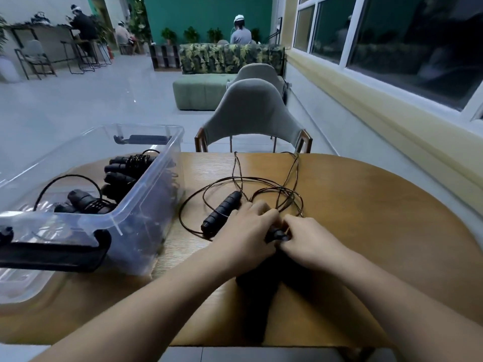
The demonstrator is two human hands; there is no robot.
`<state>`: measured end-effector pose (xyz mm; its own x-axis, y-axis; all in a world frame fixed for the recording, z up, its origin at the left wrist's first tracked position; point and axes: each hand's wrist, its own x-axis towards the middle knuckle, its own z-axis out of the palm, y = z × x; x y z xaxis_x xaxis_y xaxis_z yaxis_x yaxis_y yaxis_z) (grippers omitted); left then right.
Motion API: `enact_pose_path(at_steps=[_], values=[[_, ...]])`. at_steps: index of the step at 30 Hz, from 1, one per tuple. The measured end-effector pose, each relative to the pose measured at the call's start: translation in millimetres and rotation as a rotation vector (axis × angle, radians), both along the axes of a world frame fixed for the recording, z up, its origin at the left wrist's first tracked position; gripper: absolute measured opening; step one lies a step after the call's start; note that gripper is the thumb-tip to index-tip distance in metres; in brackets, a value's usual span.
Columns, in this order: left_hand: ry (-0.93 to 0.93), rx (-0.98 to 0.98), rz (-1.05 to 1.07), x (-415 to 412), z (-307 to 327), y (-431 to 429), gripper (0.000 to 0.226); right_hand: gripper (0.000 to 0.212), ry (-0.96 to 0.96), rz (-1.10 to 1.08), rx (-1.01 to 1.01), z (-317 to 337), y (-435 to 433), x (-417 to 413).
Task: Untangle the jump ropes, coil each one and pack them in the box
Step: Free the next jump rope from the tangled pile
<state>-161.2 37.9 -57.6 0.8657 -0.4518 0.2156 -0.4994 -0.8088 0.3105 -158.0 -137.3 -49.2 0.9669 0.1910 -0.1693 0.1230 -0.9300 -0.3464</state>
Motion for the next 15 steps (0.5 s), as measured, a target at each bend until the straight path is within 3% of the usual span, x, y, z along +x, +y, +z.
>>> enact_pose_path(at_steps=[5, 9, 15], values=[[0.033, -0.21, -0.066, 8.8, 11.8, -4.8, 0.042, 0.016, -0.074, -0.016, 0.141, 25.6, -13.4, -2.3], [-0.152, -0.098, -0.095, 14.5, 15.9, -3.4, 0.035, 0.014, -0.089, -0.005, 0.214, 46.5, -30.3, -12.1], [-0.315, -0.01, -0.054, 7.3, 30.7, -7.1, 0.043, 0.007, -0.127, -0.013, 0.345, 55.7, -43.9, -17.8]])
